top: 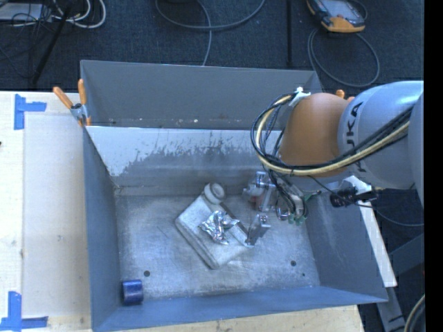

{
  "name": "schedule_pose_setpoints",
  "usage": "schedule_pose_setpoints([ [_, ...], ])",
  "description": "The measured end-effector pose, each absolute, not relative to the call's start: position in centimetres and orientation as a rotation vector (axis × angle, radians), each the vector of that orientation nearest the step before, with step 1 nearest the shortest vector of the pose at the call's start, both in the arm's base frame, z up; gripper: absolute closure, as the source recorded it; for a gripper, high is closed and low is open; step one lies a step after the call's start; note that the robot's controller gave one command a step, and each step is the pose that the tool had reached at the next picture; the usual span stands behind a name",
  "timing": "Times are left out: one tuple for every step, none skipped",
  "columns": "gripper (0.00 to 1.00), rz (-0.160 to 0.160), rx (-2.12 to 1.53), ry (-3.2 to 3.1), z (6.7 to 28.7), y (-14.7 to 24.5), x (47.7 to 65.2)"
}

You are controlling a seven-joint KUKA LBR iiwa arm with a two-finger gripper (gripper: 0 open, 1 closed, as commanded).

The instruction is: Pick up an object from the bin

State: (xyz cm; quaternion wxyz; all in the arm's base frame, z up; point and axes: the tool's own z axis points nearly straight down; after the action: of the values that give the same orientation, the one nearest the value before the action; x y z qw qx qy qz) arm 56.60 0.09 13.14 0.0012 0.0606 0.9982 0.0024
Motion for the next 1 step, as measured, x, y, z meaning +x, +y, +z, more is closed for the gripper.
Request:
schedule_pose_setpoints([
  [0.00,-0.016,-0.015,3.145,9.69,4.36,57.36],
])
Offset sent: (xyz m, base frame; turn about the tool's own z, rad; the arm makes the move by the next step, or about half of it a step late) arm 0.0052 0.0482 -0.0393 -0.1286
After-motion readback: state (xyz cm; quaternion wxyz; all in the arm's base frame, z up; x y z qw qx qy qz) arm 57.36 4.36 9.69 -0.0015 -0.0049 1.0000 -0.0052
